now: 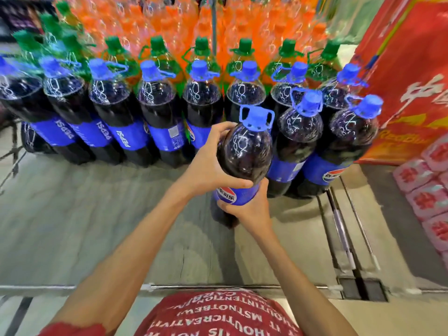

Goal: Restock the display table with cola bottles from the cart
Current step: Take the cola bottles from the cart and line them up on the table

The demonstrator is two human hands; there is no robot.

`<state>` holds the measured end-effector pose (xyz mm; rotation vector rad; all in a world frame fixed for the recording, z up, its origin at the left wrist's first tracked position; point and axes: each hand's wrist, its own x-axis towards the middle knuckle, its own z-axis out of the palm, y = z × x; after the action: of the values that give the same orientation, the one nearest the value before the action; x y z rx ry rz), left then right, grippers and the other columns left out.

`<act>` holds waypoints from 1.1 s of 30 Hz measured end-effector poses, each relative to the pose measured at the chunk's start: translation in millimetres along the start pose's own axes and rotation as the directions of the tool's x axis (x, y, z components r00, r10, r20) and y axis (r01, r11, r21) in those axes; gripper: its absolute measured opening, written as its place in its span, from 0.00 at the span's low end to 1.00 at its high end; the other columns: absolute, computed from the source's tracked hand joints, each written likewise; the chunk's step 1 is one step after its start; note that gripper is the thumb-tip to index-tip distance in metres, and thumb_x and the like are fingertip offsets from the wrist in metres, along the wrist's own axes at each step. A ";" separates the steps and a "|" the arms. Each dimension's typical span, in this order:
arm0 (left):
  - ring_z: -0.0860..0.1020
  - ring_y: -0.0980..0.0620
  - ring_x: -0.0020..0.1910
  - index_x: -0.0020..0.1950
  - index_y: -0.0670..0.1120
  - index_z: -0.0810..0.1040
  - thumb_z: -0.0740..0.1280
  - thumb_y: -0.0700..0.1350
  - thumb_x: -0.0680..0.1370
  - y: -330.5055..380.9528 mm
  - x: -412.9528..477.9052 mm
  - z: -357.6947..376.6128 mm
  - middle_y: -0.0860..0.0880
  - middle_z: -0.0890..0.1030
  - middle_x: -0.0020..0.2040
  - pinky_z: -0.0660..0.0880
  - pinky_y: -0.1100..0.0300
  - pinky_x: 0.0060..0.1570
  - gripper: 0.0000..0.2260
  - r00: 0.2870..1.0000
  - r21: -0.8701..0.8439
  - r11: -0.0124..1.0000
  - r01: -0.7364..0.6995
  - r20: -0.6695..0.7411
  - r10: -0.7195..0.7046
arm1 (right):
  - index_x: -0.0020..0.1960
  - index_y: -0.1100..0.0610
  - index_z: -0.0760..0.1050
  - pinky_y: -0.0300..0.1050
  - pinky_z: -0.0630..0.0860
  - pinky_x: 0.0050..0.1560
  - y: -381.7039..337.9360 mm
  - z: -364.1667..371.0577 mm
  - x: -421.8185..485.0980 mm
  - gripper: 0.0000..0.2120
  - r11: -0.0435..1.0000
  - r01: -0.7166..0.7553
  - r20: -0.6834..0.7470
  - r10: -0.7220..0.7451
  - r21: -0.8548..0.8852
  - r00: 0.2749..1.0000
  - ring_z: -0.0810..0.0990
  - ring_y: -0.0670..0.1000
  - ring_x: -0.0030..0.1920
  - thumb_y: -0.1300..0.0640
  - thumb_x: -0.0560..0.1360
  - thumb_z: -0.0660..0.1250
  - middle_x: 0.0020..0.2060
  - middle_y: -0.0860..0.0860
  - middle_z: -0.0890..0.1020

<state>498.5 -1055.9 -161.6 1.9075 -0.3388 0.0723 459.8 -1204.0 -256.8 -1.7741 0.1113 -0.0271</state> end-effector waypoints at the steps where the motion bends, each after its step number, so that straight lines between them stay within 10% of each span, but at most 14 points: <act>1: 0.74 0.57 0.68 0.72 0.54 0.63 0.86 0.39 0.58 -2.7 3.3 0.9 0.56 0.73 0.66 0.70 0.52 0.71 0.49 1.000 0.005 1.000 0.013 0.008 -0.013 | 0.62 0.48 0.64 0.56 0.80 0.58 3.2 0.6 5.2 0.44 1.000 0.001 -0.004 -0.001 0.000 1.000 0.83 0.45 0.56 0.52 0.54 0.87 0.56 0.39 0.80; 18: 0.68 0.58 0.72 0.74 0.52 0.58 0.86 0.42 0.59 -24.2 6.0 -10.6 0.52 0.68 0.72 0.66 0.63 0.72 0.53 0.996 0.009 1.000 -0.015 0.089 0.015 | 0.69 0.47 0.65 0.54 0.76 0.64 18.3 13.9 20.1 0.47 0.996 0.018 -0.075 -0.025 -0.087 0.997 0.78 0.48 0.64 0.47 0.56 0.85 0.64 0.46 0.77; 23: 0.66 0.75 0.67 0.75 0.53 0.55 0.85 0.39 0.61 -23.0 -4.0 -12.9 0.64 0.65 0.70 0.65 0.76 0.62 0.52 0.992 0.042 0.999 -0.010 0.125 0.005 | 0.76 0.57 0.62 0.50 0.72 0.70 44.8 27.0 4.2 0.55 0.992 -0.013 -0.165 -0.008 -0.124 0.986 0.72 0.51 0.70 0.46 0.57 0.86 0.68 0.50 0.71; 26: 0.66 0.73 0.69 0.76 0.53 0.54 0.85 0.41 0.62 -24.5 -1.3 -14.6 0.65 0.64 0.71 0.67 0.72 0.66 0.53 0.990 0.056 0.998 -0.008 0.141 0.000 | 0.77 0.57 0.61 0.37 0.70 0.66 49.8 28.9 -1.6 0.55 0.987 -0.020 -0.198 -0.013 -0.162 0.980 0.72 0.51 0.68 0.50 0.58 0.87 0.65 0.48 0.69; 33: 0.62 0.66 0.75 0.80 0.42 0.54 0.84 0.42 0.64 -29.6 15.3 -10.9 0.53 0.63 0.76 0.61 0.64 0.75 0.53 0.990 0.091 0.994 -0.064 0.133 0.052 | 0.73 0.54 0.64 0.48 0.76 0.59 40.8 31.1 7.1 0.50 0.964 -0.062 -0.315 -0.023 -0.257 0.949 0.74 0.51 0.65 0.47 0.59 0.86 0.64 0.49 0.69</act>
<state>522.3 -1039.5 -181.4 2.0013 -0.4871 0.0020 466.9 -1182.4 -303.3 -2.0247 0.3795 -0.2955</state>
